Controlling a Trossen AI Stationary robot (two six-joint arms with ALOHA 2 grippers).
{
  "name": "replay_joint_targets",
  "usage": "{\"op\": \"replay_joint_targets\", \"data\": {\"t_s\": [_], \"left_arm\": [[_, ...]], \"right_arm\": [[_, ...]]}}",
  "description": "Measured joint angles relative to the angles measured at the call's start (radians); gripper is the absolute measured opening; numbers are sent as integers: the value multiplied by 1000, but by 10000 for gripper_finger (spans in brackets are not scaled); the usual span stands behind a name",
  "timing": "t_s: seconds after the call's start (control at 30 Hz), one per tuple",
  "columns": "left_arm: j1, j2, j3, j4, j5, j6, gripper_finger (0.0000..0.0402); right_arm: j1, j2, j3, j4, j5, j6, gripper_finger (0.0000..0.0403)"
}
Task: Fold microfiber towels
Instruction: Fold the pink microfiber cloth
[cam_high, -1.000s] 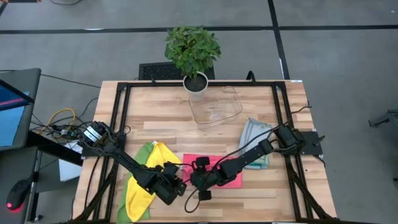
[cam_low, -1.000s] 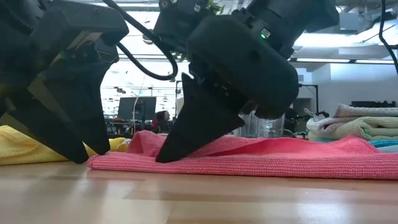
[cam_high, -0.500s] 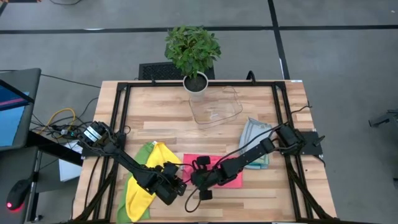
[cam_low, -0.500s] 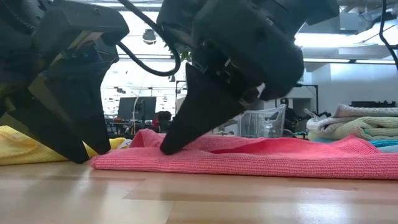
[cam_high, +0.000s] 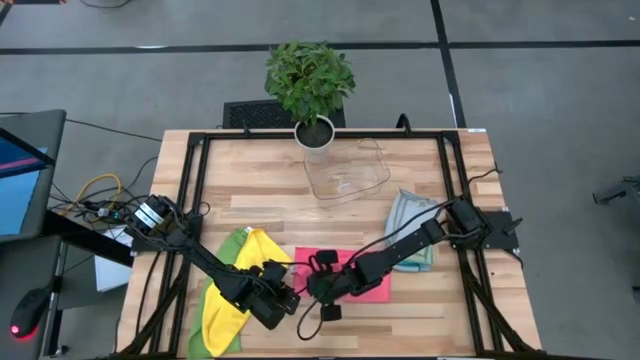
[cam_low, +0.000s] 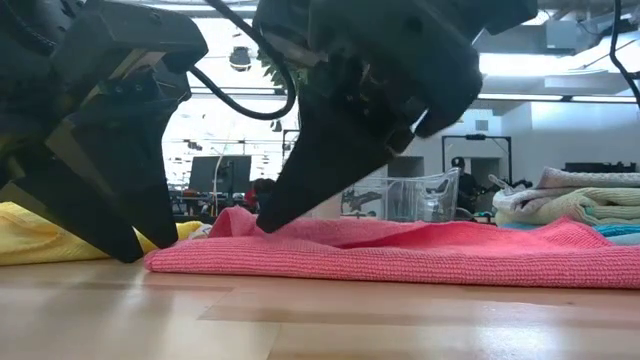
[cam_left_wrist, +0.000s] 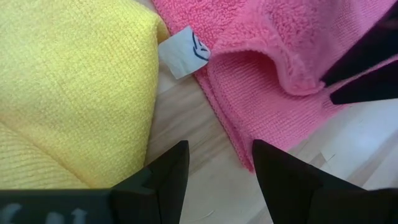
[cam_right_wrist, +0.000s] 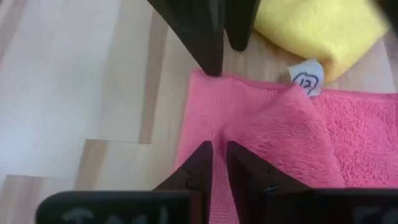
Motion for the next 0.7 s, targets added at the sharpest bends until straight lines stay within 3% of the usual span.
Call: {"op": "replay_joint_targets", "data": {"t_s": [0.4,0.7], "left_arm": [[0,0,0,0,0,0,174],[0,1,0,0,0,0,174]], "right_arm": [[-31,0,0,-5,-46,7,139],[-14,0,0,-2,-74,-7,140]]}}
